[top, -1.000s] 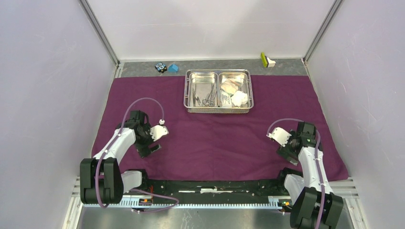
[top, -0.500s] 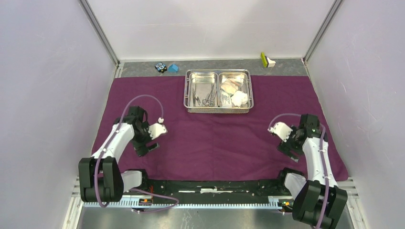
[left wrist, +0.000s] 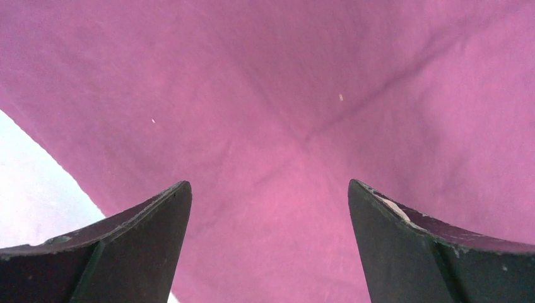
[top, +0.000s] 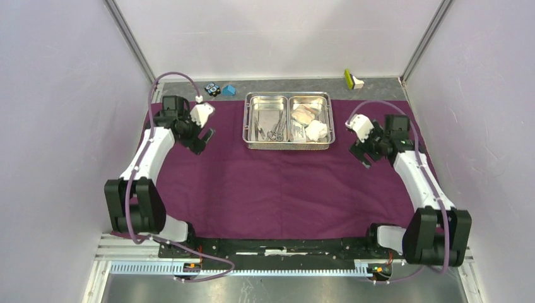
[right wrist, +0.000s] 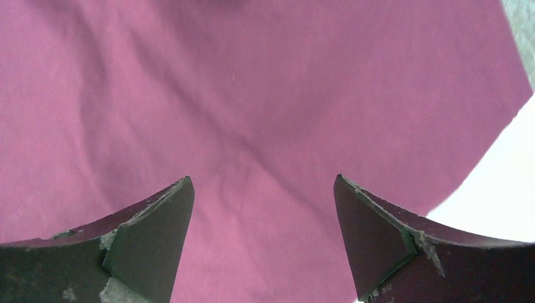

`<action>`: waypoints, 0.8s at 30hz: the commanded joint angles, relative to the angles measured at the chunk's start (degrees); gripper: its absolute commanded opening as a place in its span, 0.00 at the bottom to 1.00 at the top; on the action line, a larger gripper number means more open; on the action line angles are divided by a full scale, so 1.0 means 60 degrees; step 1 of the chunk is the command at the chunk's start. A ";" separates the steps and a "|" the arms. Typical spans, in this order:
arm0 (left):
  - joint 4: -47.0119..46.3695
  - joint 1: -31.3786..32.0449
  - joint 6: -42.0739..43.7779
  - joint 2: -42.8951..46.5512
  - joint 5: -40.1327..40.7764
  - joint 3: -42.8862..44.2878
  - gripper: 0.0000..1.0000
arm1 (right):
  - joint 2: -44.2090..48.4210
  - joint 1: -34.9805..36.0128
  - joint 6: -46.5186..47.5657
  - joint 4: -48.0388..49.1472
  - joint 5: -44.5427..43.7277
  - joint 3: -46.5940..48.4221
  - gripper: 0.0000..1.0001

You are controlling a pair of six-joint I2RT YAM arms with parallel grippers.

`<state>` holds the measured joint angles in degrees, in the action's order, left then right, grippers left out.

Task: Open and lay out the surgical kit
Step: Smooth out the surgical kit at the center of the board, then move the container from the surgical kit.

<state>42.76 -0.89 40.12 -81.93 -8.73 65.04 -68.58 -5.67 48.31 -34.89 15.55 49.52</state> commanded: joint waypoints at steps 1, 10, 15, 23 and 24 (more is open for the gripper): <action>-0.1548 -0.0107 -0.2697 -0.0770 -0.0321 0.1004 1.00 | -0.0948 0.0617 -0.1836 0.2602 0.0363 0.0872 0.89; -0.3072 -0.0535 -0.4723 -0.1656 -0.1890 0.1937 1.00 | -0.2610 0.2697 -0.2826 0.4298 -0.0491 0.2221 0.91; -0.4312 -0.0594 -0.5317 -0.1394 -0.3556 0.1177 1.00 | -0.3342 0.3652 -0.3096 0.4708 -0.1099 0.3122 0.91; -0.4583 -0.0650 -0.6586 -0.1313 -0.3988 0.0893 1.00 | -0.4258 0.4358 -0.3651 0.5291 -0.1606 0.3861 0.90; -0.4319 -0.0721 -0.6596 -0.1432 -0.3924 0.1030 1.00 | -0.4323 0.4451 -0.3645 0.5289 -0.1724 0.3953 0.90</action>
<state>16.84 -4.43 5.74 -90.28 -29.82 67.75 -92.73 19.38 28.67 -6.44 8.45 69.67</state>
